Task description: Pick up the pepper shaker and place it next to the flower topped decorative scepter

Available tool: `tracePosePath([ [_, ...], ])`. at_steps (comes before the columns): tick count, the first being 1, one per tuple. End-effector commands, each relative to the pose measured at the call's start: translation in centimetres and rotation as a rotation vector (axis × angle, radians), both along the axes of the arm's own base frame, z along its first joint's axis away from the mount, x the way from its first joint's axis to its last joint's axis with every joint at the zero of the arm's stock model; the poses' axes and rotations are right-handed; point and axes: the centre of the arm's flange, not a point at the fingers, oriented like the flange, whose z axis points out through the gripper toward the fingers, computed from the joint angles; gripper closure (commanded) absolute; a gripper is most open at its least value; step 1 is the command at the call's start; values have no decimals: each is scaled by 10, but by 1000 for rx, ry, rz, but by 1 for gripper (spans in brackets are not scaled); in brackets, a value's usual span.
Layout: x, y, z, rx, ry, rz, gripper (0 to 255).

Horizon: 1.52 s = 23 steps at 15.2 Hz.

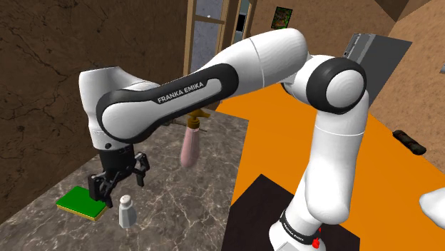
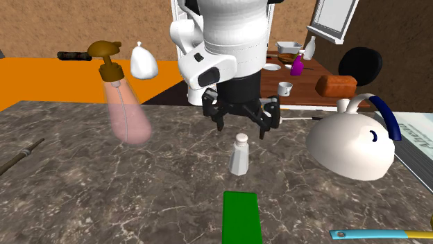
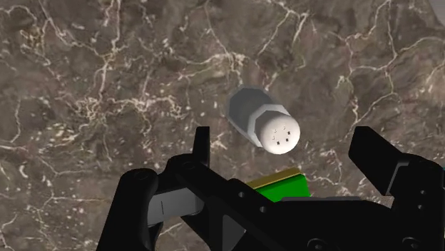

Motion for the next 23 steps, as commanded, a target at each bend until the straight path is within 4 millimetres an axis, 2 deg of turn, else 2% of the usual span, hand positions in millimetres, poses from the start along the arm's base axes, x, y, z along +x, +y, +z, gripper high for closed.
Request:
tracePosePath([
  [1,-3,1,-10,0,0,0,0],
  [4,-5,1,-23,0,0,0,0],
  [11,-5,1,-23,0,0,0,0],
  [12,-5,1,-23,0,0,0,255],
  [21,-5,1,-23,0,0,0,255],
  [23,-5,1,-12,0,0,0,255],
])
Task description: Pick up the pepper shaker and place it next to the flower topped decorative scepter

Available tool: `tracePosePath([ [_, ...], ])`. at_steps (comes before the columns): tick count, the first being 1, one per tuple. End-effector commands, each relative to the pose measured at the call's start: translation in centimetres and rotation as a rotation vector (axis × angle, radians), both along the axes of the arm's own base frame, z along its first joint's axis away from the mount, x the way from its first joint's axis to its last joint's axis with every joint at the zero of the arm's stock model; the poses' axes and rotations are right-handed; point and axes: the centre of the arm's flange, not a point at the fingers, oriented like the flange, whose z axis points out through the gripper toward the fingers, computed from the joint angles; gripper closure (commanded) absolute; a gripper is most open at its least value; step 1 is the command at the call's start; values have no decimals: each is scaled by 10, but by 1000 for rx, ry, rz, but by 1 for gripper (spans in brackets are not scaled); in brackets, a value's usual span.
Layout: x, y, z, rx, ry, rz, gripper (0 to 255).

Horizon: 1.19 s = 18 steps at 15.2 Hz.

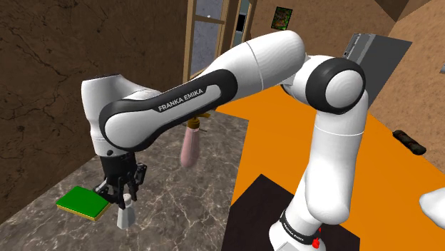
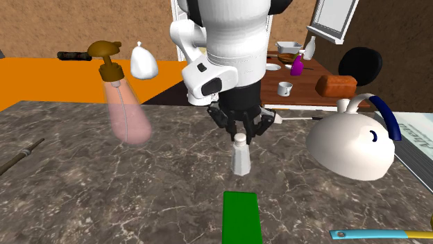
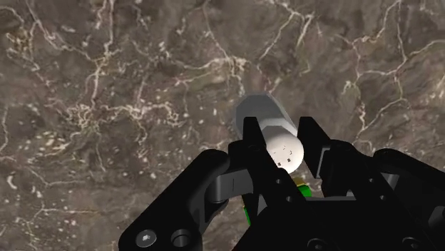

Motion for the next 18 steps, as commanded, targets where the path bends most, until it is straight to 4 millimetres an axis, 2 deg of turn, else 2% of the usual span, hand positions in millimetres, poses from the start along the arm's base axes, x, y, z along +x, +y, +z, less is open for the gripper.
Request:
tracePosePath([
  [1,0,1,9,-1,1,0,255],
  [18,0,1,98,-1,1,0,255],
])
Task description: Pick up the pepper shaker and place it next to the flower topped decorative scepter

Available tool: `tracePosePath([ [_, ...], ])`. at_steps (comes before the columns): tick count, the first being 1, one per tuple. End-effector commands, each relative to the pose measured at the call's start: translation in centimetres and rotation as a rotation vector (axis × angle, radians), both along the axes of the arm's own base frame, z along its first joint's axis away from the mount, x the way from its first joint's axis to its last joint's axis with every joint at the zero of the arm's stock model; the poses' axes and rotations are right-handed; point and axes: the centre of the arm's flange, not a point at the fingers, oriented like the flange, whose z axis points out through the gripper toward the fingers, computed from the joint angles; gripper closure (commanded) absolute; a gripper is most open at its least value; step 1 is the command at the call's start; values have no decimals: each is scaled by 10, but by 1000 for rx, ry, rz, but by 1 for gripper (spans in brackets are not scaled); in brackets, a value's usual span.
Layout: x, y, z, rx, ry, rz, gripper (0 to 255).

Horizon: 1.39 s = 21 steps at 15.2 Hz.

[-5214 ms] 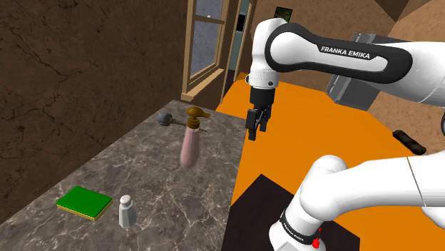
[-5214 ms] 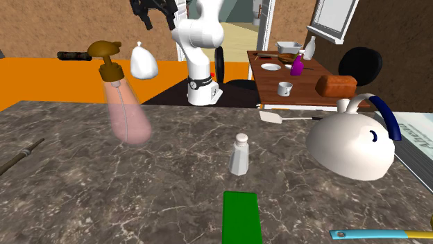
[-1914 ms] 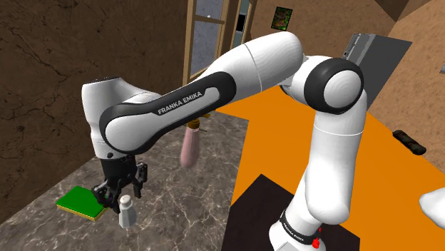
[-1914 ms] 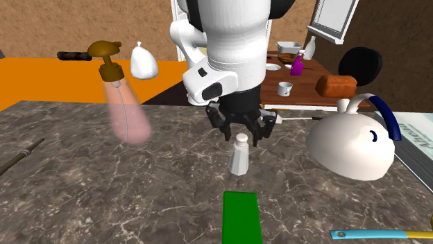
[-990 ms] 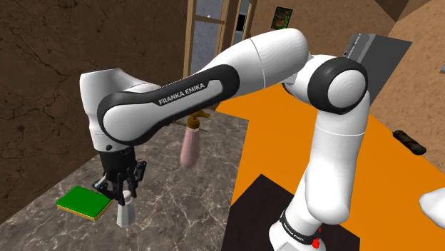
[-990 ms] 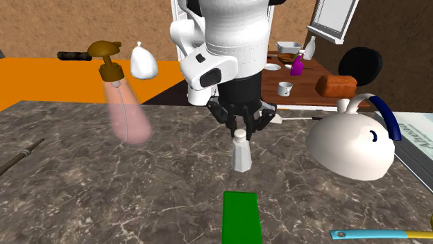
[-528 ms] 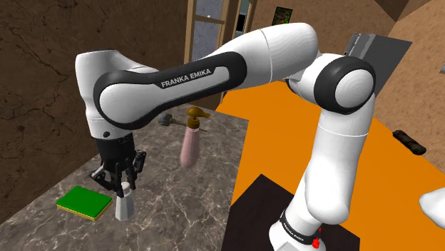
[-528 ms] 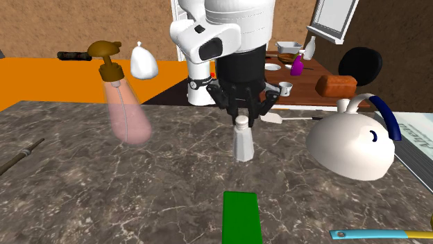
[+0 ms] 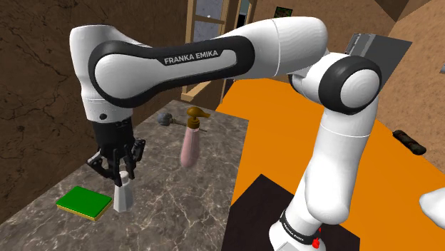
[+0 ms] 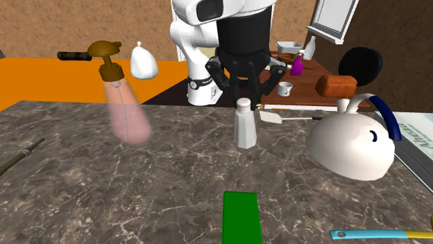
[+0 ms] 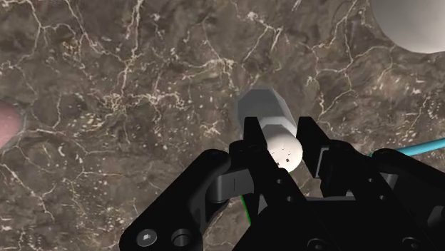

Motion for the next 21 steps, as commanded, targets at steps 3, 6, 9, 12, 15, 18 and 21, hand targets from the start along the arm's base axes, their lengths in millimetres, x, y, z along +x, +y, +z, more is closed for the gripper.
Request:
tracePosePath([
  [3,-1,1,21,0,0,0,255],
  [6,-1,1,37,0,0,0,255],
  [9,-1,1,53,0,0,0,255],
  [12,-1,1,69,0,0,0,255],
  [15,-1,1,80,0,0,0,255],
  [18,7,-38,81,0,0,0,255],
  [21,14,-77,81,0,0,0,255],
])
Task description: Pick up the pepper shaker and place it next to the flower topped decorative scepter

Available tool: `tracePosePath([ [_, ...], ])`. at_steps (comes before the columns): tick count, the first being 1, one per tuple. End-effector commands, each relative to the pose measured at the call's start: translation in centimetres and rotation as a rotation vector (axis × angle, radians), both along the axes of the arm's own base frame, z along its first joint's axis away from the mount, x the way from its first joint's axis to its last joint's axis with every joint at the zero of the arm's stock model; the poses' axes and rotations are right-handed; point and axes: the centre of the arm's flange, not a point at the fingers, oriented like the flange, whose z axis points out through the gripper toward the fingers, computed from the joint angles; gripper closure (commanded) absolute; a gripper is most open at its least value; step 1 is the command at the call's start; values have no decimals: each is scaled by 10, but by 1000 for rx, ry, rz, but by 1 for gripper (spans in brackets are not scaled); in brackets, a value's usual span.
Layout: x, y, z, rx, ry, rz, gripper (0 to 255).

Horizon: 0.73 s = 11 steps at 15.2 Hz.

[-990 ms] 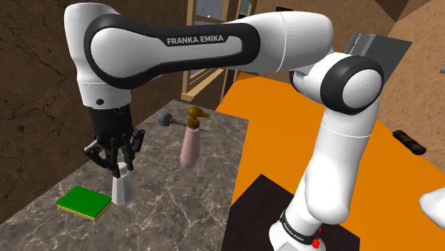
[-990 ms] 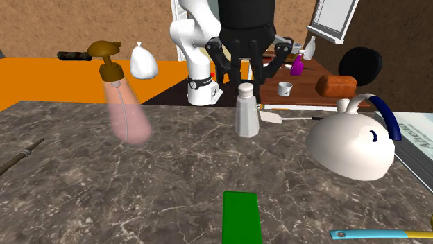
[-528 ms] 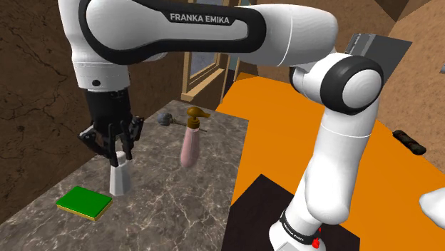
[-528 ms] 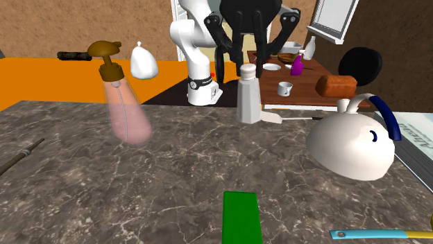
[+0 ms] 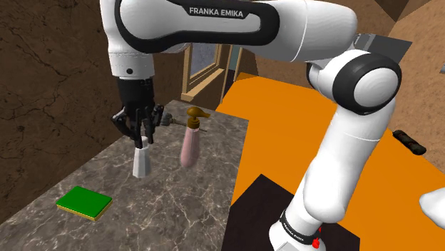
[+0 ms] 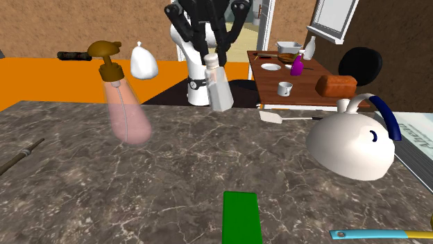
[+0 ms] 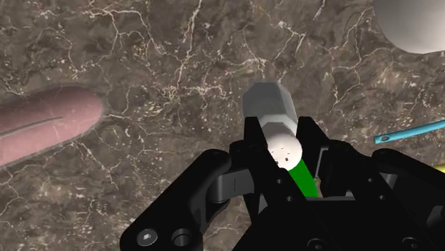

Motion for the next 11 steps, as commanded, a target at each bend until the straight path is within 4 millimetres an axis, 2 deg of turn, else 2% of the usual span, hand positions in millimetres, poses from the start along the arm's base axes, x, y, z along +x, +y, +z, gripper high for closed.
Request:
tracePosePath([
  [1,4,-25,0,0,0,1,255],
  [11,28,-154,0,0,0,1,255],
])
